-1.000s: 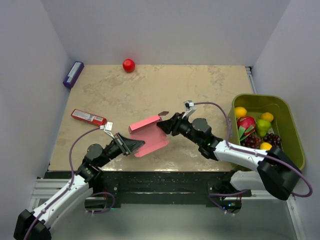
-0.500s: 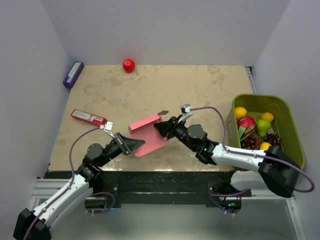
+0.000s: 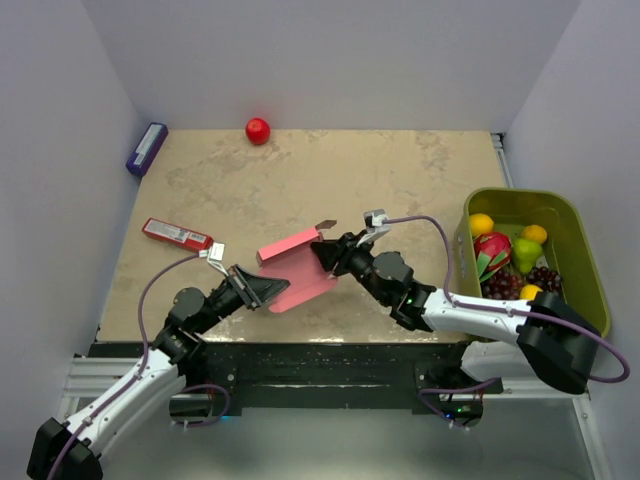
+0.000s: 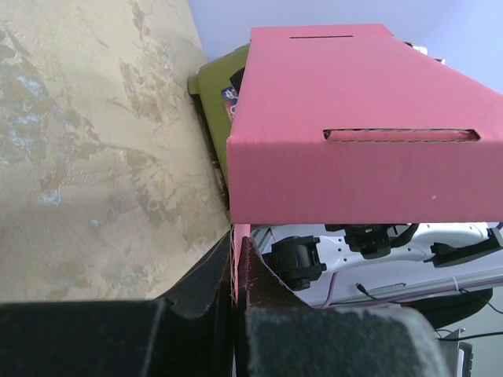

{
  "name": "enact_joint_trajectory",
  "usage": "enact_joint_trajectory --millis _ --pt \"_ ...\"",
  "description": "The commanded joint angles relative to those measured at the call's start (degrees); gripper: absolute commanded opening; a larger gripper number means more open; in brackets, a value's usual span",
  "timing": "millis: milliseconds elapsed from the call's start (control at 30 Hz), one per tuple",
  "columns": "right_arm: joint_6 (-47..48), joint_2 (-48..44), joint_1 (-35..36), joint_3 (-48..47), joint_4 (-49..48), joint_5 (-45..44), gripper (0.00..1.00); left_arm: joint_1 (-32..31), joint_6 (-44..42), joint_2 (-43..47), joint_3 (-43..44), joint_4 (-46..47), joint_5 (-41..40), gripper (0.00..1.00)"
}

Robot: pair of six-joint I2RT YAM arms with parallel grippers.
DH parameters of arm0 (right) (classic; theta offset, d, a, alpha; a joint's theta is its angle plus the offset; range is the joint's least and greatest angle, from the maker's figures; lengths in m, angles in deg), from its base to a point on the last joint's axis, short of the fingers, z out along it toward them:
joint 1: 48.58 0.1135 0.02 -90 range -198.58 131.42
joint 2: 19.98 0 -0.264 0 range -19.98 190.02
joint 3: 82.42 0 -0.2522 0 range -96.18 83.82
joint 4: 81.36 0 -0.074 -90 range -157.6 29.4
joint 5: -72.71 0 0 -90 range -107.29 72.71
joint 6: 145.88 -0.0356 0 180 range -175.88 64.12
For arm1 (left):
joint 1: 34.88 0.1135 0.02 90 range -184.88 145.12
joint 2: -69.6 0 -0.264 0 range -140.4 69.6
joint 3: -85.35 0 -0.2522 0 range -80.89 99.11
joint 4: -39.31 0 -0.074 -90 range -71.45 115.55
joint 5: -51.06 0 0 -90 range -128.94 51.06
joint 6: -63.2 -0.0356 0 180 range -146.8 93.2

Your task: Fold the paper box

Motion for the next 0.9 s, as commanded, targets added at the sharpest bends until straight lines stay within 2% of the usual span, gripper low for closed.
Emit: enact_joint_trajectory --millis 0,467,567,700,733,867 --pt "0.83 0.81 0.02 -0.66 -3.0 -4.79 0.4 -0.16 0.36 1.15 -2.72 1.48 1.01 0.0" --pt "-0.14 0.37 0.02 -0.21 -7.13 -3.65 0.45 -0.16 0.28 2.91 -4.57 -0.37 1.1 0.0" --pt "-0.05 1.25 0.02 -0.65 -7.04 -2.94 0.4 -0.16 0.28 2.82 -4.57 -0.37 1.1 0.0" --pt "0.65 2.13 -0.07 -0.83 -7.57 -2.33 0.25 -0.16 0.01 2.56 -4.39 -0.72 0.93 0.0" --pt "0.83 2.3 0.02 -0.83 -7.57 -2.33 0.17 -0.24 -0.16 2.47 -4.39 -0.72 0.93 0.0" --pt "1.71 2.57 0.11 -0.92 -7.48 -1.98 0.07 -0.16 -0.34 2.03 -4.83 -0.9 0.49 0.0"
